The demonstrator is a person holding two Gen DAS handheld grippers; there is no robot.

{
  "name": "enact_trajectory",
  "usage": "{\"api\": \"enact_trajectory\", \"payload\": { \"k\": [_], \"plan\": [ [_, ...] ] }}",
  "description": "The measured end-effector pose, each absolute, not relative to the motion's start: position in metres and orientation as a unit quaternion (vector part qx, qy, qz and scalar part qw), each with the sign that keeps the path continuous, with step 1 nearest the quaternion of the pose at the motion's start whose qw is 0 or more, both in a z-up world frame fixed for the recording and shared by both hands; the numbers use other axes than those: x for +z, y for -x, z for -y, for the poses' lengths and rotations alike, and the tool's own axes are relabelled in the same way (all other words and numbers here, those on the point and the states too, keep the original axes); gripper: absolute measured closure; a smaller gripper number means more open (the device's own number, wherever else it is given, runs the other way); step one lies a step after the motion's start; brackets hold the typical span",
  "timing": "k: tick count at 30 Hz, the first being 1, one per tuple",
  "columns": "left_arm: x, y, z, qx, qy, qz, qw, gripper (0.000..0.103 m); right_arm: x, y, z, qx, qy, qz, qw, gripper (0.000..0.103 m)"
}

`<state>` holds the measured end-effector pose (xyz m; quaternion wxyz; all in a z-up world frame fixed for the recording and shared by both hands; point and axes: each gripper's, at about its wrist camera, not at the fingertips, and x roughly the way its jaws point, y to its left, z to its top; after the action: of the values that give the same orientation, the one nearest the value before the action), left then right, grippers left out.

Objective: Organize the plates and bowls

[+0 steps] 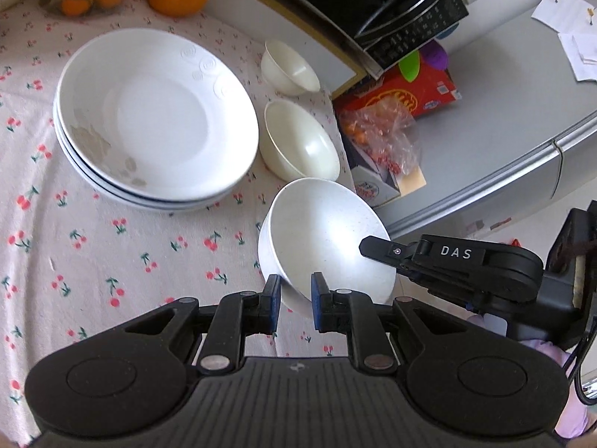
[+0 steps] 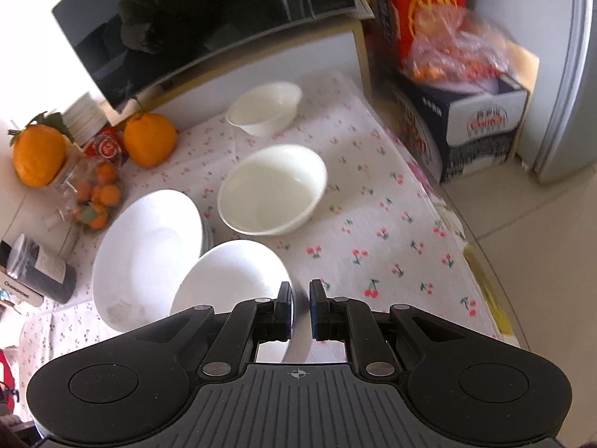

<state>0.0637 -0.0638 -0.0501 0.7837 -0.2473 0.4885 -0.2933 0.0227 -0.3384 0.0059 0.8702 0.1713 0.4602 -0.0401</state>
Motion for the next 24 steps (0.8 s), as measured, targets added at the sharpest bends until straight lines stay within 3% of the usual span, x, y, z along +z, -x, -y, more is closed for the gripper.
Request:
{"api": "enact_trajectory", "payload": {
  "k": [17, 24],
  "plan": [
    [-0.062, -0.064, 0.095, -0.317, 0.196, -0.488, 0.79, 0.088, -0.035, -0.034, 0.371, -0.073, -0.188, -0.513, 0.834, 0.092],
    [-0.062, -0.067, 0.098, -0.324, 0.183, -0.488, 0.79, 0.083, -0.038, -0.038, 0.375, -0.071, -0.2, -0.516, 0.83, 0.091]
  ]
}}
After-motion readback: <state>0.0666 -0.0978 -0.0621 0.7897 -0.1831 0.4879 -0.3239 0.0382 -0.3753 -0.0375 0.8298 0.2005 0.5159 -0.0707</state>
